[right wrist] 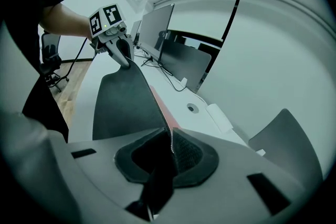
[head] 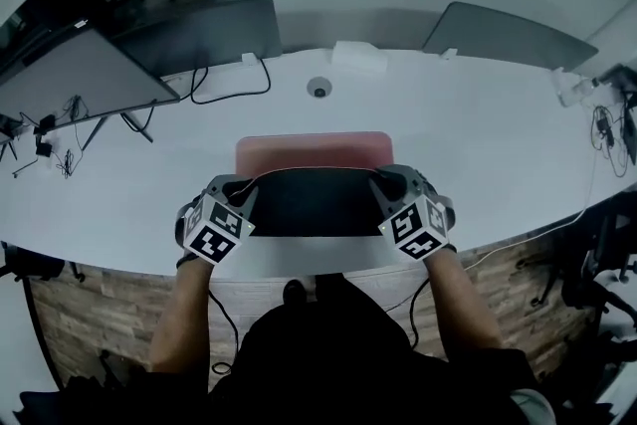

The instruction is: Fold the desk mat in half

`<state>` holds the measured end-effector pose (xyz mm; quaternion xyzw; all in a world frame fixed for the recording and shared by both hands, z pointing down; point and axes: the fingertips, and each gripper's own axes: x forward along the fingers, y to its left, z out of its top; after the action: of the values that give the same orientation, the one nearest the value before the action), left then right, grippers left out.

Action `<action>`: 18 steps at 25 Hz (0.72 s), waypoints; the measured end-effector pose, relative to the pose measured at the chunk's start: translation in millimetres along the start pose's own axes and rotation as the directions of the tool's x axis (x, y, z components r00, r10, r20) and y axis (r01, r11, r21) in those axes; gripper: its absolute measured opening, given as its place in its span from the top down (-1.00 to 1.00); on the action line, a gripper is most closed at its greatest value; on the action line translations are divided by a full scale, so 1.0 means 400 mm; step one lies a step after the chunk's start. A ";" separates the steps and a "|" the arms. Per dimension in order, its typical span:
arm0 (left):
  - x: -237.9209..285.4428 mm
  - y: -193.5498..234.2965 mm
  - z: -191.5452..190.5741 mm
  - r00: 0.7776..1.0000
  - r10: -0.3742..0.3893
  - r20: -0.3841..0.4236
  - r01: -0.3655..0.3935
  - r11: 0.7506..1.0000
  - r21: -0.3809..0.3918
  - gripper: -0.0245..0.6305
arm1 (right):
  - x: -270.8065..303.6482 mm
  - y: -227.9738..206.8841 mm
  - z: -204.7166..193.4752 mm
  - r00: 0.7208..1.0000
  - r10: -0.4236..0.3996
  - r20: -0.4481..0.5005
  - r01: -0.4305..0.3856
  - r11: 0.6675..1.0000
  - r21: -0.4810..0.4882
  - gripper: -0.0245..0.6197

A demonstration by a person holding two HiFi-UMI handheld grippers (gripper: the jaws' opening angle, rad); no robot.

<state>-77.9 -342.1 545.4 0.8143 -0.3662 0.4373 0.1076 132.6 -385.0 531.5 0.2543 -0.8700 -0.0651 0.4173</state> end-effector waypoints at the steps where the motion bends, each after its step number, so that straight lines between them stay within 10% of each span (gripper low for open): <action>1: 0.013 0.012 0.003 1.000 0.008 -0.008 -0.008 1.000 -0.004 0.85 | 0.013 -0.016 -0.002 1.000 0.002 0.003 -0.002 1.000 -0.004 0.78; 11: 0.116 0.118 -0.025 0.992 0.053 -0.111 -0.059 0.997 -0.046 0.85 | 0.103 -0.211 -0.084 0.999 0.026 -0.035 -0.025 0.999 0.030 0.91; 18: 0.155 0.123 -0.026 0.990 0.035 -0.139 -0.039 0.999 -0.023 0.85 | 0.210 -0.160 -0.232 0.969 0.200 -0.142 -0.182 0.975 0.128 0.39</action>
<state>-96.6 -403.1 593.4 0.7736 -0.3785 0.4899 0.1351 183.9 -473.0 628.6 0.1971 -0.8578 0.0451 0.4725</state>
